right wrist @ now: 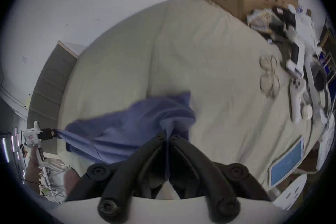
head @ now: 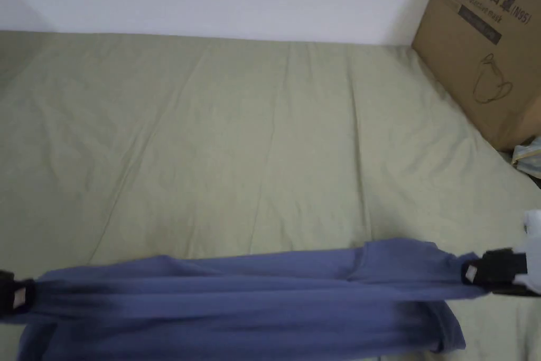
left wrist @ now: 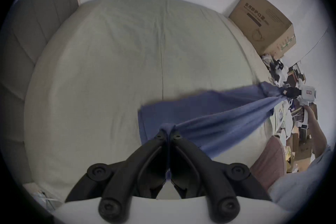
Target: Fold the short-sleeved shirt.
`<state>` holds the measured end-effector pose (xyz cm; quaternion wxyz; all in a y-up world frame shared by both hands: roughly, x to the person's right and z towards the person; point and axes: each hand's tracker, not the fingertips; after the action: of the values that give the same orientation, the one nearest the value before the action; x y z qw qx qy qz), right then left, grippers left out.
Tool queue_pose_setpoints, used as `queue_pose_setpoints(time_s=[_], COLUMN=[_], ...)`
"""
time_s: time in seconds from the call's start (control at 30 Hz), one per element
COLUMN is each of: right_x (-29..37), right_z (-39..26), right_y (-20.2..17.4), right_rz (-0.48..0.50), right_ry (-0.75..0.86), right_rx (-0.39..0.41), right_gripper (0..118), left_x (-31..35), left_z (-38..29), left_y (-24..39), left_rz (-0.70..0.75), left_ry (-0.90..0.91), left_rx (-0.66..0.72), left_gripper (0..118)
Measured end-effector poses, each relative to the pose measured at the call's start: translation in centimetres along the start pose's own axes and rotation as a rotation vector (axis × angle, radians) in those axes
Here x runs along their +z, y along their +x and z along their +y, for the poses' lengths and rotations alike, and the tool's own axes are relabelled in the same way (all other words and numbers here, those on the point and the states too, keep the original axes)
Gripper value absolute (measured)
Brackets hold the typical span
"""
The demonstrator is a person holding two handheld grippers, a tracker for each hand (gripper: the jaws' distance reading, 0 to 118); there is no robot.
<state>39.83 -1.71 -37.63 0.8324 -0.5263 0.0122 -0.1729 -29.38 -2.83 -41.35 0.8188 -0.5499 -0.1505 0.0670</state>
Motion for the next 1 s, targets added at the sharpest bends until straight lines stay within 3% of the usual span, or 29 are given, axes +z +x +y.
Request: queue_pose_setpoints(time_s=[0.2, 0.23, 0.27, 0.3, 0.33, 0.37, 0.4, 0.43, 0.47, 0.53, 0.63, 0.73, 0.8, 0.83, 0.87, 0.9, 0.93, 0.97, 1.0], right_x=[-3.8, -4.0, -4.0, -3.8, -3.5, -3.2, -2.6, -1.6, -0.8, 0.8, 2.6, 2.4, 2.1, 1.7, 1.3, 0.8, 0.2, -0.5, -1.1], right_z=[-3.8, -4.1, -4.3, -4.4, -4.4, -4.4, -4.3, -4.3, -4.1, -3.9, -3.7, -3.6, -3.9, -4.2, -4.4, -4.7, -4.9, -5.0, -5.3], right_y=[1.5, 1.4, 1.1, 0.7, 0.4, 0.0, -0.7, -1.5, -2.2, -4.9, -9.5, -14.1, -17.0, -18.1, -19.1, -20.1, -20.8, -21.3, -21.5], right_rz=[-0.040, -0.044, -0.057, -0.105, -0.156, -0.200, -0.218, -0.207, -0.193, -0.216, -0.221, -0.209, -0.179, -0.157, -0.145, -0.161, -0.187, -0.199, -0.231], right_ry=[-0.043, -0.040, -0.036, -0.019, 0.003, 0.006, 0.024, 0.080, 0.111, 0.173, 0.283, 0.334, 0.352, 0.358, 0.364, 0.367, 0.366, 0.363, 0.358], right_rx=[-0.048, -0.049, -0.042, -0.022, -0.003, 0.018, 0.019, 0.018, 0.014, 0.029, 0.096, 0.199, 0.210, 0.221, 0.236, 0.255, 0.272, 0.276, 0.275], right_gripper=[1, 3, 14, 32, 66, 93, 104, 104, 104, 104, 104, 104, 104, 104, 101, 89, 50, 12, 1], left_x=[-3.0, -3.1, -3.0, -2.8, -2.4, -2.1, -1.6, -0.6, 0.5, 1.8, 3.1, 2.8, 2.2, 1.8, 1.4, 0.9, 0.3, 0.0, -0.1], left_z=[-4.1, -4.5, -4.7, -4.8, -5.0, -5.0, -5.1, -5.0, -4.6, -3.8, -2.7, -1.3, -0.8, -0.7, -0.6, -0.6, -0.6, -1.0, -1.4], left_y=[-0.2, -0.2, -0.2, -0.1, -0.1, 0.0, 0.5, 1.2, 2.0, 3.8, 6.8, 9.7, 11.3, 12.0, 12.6, 13.2, 13.8, 14.3, 14.3], left_rz=[0.023, 0.024, 0.028, 0.041, 0.057, 0.072, 0.097, 0.122, 0.127, 0.193, 0.173, 0.146, 0.139, 0.128, 0.122, 0.128, 0.148, 0.171, 0.184], left_ry=[-0.035, -0.024, -0.005, 0.018, 0.034, 0.042, 0.068, 0.129, 0.237, 0.281, 0.380, 0.382, 0.384, 0.392, 0.394, 0.393, 0.383, 0.375, 0.388], left_rx=[-0.017, -0.007, 0.013, 0.040, 0.055, 0.053, 0.044, 0.014, -0.019, -0.046, -0.030, -0.006, 0.006, 0.006, 0.005, 0.003, -0.004, 0.006, -0.003], left_gripper=[1, 4, 9, 22, 60, 93, 116, 116, 113, 113, 114, 114, 114, 108, 94, 70, 21, 0, 0])
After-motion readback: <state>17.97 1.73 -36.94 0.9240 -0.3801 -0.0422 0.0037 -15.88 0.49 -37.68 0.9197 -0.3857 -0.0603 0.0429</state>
